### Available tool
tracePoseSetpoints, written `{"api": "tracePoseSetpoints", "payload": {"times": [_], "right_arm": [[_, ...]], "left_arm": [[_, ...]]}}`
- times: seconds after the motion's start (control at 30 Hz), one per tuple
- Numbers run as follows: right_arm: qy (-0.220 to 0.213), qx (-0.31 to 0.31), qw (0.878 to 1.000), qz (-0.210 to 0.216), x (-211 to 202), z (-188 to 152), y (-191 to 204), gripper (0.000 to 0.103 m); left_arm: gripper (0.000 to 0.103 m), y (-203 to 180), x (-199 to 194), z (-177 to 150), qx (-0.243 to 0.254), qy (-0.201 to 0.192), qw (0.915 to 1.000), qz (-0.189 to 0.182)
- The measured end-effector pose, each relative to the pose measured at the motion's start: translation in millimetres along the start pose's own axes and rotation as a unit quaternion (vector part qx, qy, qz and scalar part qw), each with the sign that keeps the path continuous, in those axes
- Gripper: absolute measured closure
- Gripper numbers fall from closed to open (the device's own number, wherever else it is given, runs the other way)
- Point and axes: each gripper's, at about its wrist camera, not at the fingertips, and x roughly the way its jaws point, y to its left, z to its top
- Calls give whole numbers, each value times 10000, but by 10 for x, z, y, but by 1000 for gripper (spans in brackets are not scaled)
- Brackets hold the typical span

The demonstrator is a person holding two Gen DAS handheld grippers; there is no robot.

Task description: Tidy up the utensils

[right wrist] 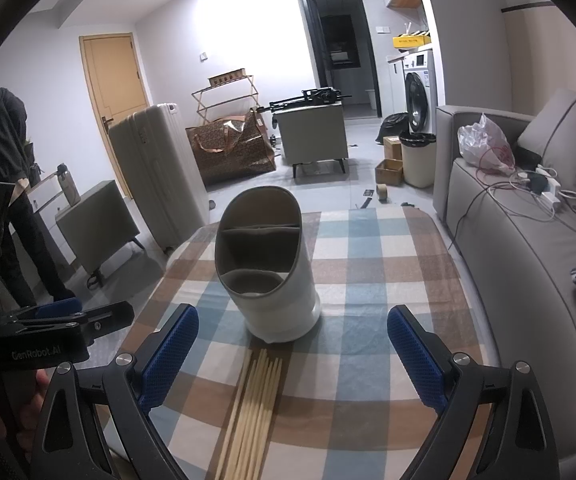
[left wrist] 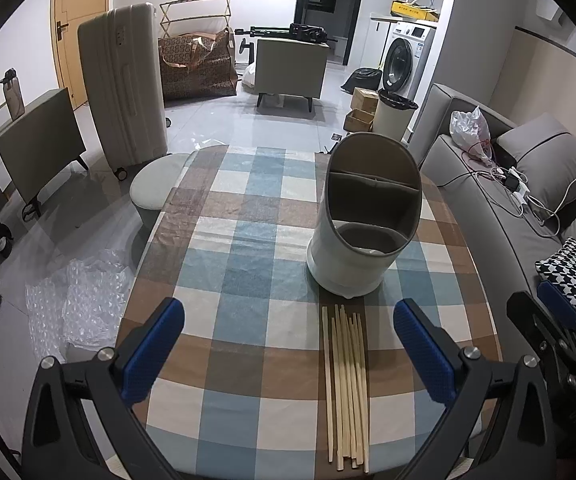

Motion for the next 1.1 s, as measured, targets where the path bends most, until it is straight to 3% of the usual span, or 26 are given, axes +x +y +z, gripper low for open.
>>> {"api": "tracePoseSetpoints", "payload": {"times": [0.77,1.1], "right_arm": [[35,-94,9999,9,58,9,47,8],[396,-35,9984,-395,359,46,-90,16]], "left_arm": [[1,28,172,-53,40,150,9998,-137],[4,137,948,-195,-222,1494,9879,-340]]}}
